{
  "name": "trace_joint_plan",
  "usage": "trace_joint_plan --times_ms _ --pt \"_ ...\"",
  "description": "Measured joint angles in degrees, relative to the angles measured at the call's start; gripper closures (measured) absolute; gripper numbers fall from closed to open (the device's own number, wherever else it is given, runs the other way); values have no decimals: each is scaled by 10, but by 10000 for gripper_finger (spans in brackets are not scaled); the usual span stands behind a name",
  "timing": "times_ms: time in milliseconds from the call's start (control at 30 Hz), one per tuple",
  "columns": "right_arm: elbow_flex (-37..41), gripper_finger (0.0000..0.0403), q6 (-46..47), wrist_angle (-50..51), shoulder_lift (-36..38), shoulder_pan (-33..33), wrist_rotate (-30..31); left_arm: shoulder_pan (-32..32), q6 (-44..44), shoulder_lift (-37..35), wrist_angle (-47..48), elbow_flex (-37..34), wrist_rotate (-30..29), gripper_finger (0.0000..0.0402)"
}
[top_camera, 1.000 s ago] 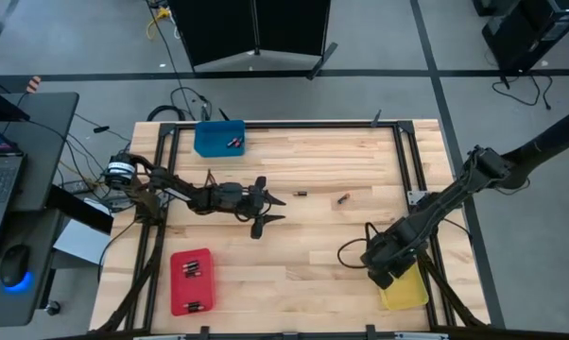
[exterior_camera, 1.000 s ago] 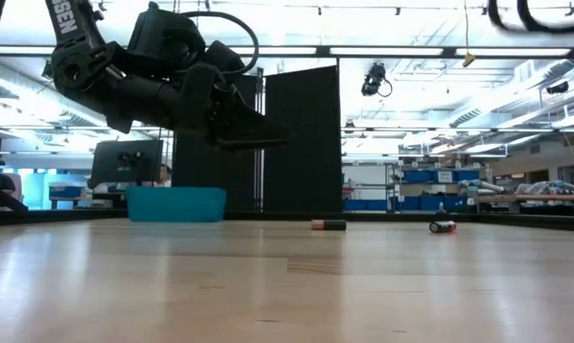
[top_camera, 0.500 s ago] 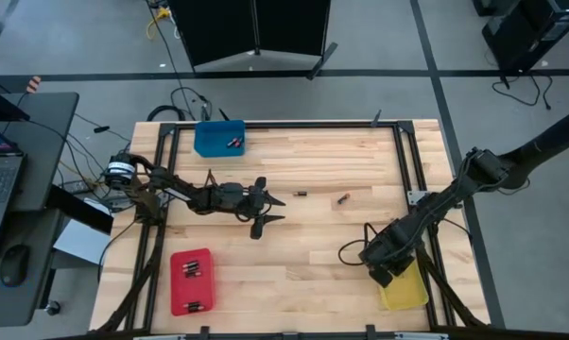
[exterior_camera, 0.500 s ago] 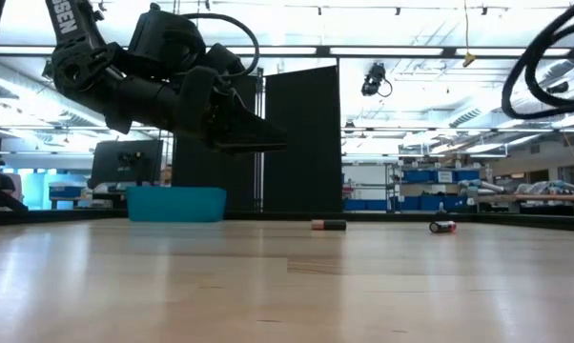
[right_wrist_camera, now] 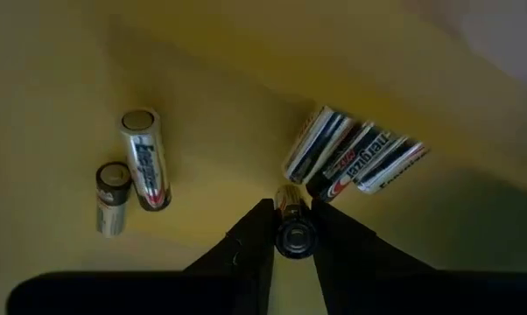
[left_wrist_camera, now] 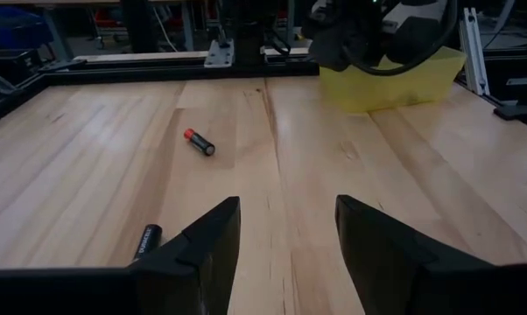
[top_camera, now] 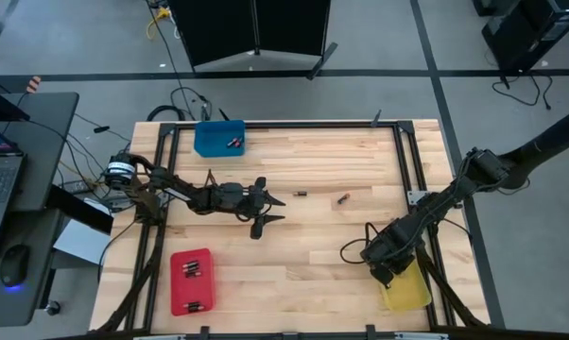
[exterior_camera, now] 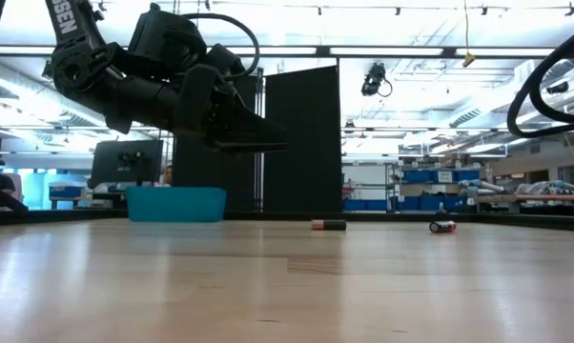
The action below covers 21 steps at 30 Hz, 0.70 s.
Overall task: Sort batteries
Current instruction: Put the silver battery into the yellow bin, then put the red battery into the blue bin
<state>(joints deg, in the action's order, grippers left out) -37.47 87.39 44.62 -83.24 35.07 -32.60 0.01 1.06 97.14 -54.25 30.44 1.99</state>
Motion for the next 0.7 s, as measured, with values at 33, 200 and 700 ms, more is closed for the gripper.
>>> trace_joint_plan --times_ms 33,200,700 --pt "0 317 0 0 0 0 2 0 0 0 0 0 0 204" --pt "1 290 0 0 0 0 6 0 0 0 0 0 0 204" --pt "-22 271 -7 -7 26 0 8 0 0 0 0 0 -9 204"
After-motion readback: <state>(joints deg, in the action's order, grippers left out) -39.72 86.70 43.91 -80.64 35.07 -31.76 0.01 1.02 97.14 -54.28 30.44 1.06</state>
